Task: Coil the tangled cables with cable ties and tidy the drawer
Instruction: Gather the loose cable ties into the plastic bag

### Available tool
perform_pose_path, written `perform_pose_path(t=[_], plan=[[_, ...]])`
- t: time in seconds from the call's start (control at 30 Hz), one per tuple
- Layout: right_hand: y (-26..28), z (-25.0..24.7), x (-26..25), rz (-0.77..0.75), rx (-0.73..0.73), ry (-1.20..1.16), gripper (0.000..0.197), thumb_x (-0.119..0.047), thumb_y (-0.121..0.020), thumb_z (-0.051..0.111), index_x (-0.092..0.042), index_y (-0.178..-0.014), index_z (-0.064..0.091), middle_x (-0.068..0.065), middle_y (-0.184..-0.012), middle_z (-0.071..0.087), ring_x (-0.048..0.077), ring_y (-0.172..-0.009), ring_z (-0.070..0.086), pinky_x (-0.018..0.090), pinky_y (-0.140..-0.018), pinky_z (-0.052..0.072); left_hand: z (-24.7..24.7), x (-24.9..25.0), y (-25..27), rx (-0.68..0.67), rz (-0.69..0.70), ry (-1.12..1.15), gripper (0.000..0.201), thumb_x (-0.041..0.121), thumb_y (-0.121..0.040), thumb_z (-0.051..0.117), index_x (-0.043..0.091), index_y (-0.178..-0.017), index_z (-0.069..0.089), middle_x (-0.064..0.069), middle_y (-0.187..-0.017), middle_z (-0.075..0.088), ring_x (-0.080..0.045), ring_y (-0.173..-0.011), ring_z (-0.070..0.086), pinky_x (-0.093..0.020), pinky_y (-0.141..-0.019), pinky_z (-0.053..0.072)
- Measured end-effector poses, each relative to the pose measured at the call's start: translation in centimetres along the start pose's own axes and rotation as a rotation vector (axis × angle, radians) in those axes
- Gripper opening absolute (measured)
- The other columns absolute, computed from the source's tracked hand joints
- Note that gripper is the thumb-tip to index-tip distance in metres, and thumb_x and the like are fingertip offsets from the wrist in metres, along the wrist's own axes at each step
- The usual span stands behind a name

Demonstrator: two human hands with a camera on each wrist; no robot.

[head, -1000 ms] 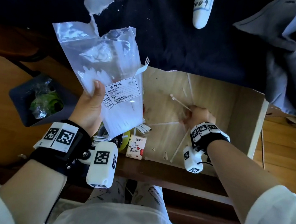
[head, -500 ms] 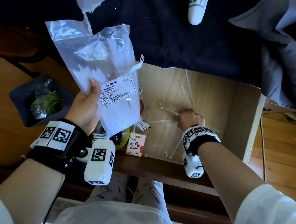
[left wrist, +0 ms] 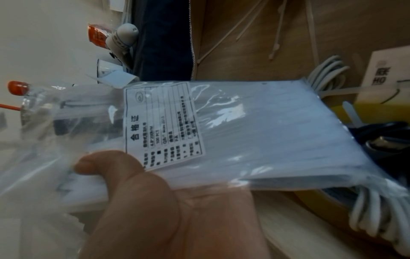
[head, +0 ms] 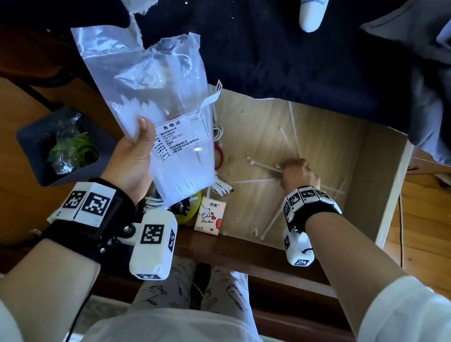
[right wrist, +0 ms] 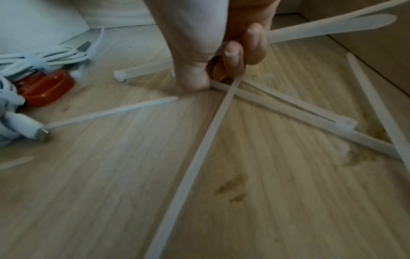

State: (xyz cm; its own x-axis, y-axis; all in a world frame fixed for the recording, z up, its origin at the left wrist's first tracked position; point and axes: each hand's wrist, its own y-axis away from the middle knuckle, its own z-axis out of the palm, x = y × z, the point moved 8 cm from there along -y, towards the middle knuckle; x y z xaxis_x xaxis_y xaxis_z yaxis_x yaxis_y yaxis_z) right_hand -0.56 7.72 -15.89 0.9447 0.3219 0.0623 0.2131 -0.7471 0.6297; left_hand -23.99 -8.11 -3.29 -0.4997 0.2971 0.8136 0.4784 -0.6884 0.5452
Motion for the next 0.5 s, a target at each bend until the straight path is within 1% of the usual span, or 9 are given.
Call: perform_pose_path(t=[0.1,0.17,0.2,0.27,0.3,0.33,0.37,0.43,0.5], plan=[[0.1,-0.9,-0.1,-0.059,0.005,-0.05,0.034,-0.016,-0.096,0.037,-0.01,-0.128,0.05,0.015,-0.123,0.051,0.035,-0.109,0.057,0.042,-0.087,0.045,-0.1,0.2,0.1,0.004,0.003,-0.019,0.101,0.082,-0.042,0.067,0.015,-0.116,0.059,-0.01,-0.126,0.062,-0.02,-0.118,0.059,-0.045,-0.104,0.043],[0.6,-2.0,-1.2,-0.193,0.046,-0.008,0.037,-0.016,-0.096,0.037,-0.014,-0.133,0.044,0.016,-0.123,0.053,0.036,-0.109,0.055,0.041,-0.088,0.045,-0.2,0.4,0.1,0.011,0.008,-0.015,0.101,0.082,-0.043,0.067,0.014,-0.117,0.058,-0.01,-0.127,0.062,-0.021,-0.119,0.058,-0.046,-0.104,0.042],[1.0,-2.5,-2.0,-0.261,0.073,0.024,0.037,-0.016,-0.096,0.036,-0.014,-0.133,0.042,0.017,-0.119,0.055,0.037,-0.107,0.055,0.041,-0.086,0.045,-0.3,0.4,0.1,0.022,0.009,-0.013,0.103,0.081,-0.043,0.067,0.012,-0.12,0.057,-0.011,-0.127,0.062,-0.02,-0.118,0.059,-0.044,-0.102,0.044],[1.9,-2.9,-3.4,-0.348,0.095,0.052,0.036,-0.013,-0.095,0.036,-0.014,-0.131,0.041,0.02,-0.11,0.057,0.039,-0.103,0.055,0.04,-0.083,0.046,-0.2,0.6,0.3,0.033,0.021,-0.019,0.112,0.081,-0.044,0.065,0.006,-0.127,0.053,-0.012,-0.127,0.061,-0.018,-0.116,0.06,-0.033,-0.093,0.052],[2.2,-2.7,-4.1,-0.384,0.095,0.056,0.034,-0.013,-0.094,0.038,-0.014,-0.128,0.043,0.019,-0.107,0.057,0.038,-0.102,0.055,0.04,-0.082,0.046,-0.1,0.8,0.4,0.03,0.03,-0.025,0.115,0.081,-0.045,0.065,0.004,-0.129,0.051,-0.012,-0.128,0.061,-0.017,-0.115,0.061,-0.029,-0.09,0.053],[2.5,-2.4,-4.8,-0.408,0.084,0.051,0.031,-0.016,-0.094,0.041,-0.014,-0.124,0.045,0.018,-0.106,0.056,0.038,-0.101,0.055,0.04,-0.083,0.046,0.0,0.9,0.5,0.032,0.035,-0.028,0.117,0.081,-0.045,0.065,0.004,-0.131,0.049,-0.011,-0.128,0.061,-0.017,-0.115,0.061,-0.029,-0.09,0.053],[2.6,-2.0,-5.3,-0.417,0.059,0.043,0.029,-0.021,-0.093,0.047,-0.014,-0.121,0.047,0.017,-0.106,0.056,0.037,-0.101,0.055,0.039,-0.084,0.046,-0.1,1.0,0.5,0.037,0.034,-0.029,0.118,0.082,-0.045,0.065,0.004,-0.131,0.049,-0.011,-0.128,0.061,-0.017,-0.116,0.06,-0.03,-0.092,0.053],[2.5,-0.8,-6.1,-0.426,-0.009,0.043,0.034,-0.028,-0.088,0.059,-0.015,-0.119,0.05,0.015,-0.109,0.058,0.036,-0.103,0.056,0.038,-0.087,0.045,-0.4,1.1,0.5,0.048,0.026,-0.044,0.116,0.083,-0.045,0.065,0.005,-0.129,0.051,-0.011,-0.128,0.061,-0.02,-0.118,0.059,-0.037,-0.098,0.049],[2.3,-0.2,-6.4,-0.426,-0.035,0.037,0.032,-0.026,-0.085,0.062,-0.017,-0.115,0.055,0.012,-0.109,0.06,0.033,-0.103,0.057,0.037,-0.086,0.046,-0.5,1.2,0.6,0.052,0.017,-0.063,0.11,0.084,-0.048,0.063,0.007,-0.126,0.055,-0.011,-0.128,0.061,-0.023,-0.121,0.057,-0.046,-0.105,0.041]])
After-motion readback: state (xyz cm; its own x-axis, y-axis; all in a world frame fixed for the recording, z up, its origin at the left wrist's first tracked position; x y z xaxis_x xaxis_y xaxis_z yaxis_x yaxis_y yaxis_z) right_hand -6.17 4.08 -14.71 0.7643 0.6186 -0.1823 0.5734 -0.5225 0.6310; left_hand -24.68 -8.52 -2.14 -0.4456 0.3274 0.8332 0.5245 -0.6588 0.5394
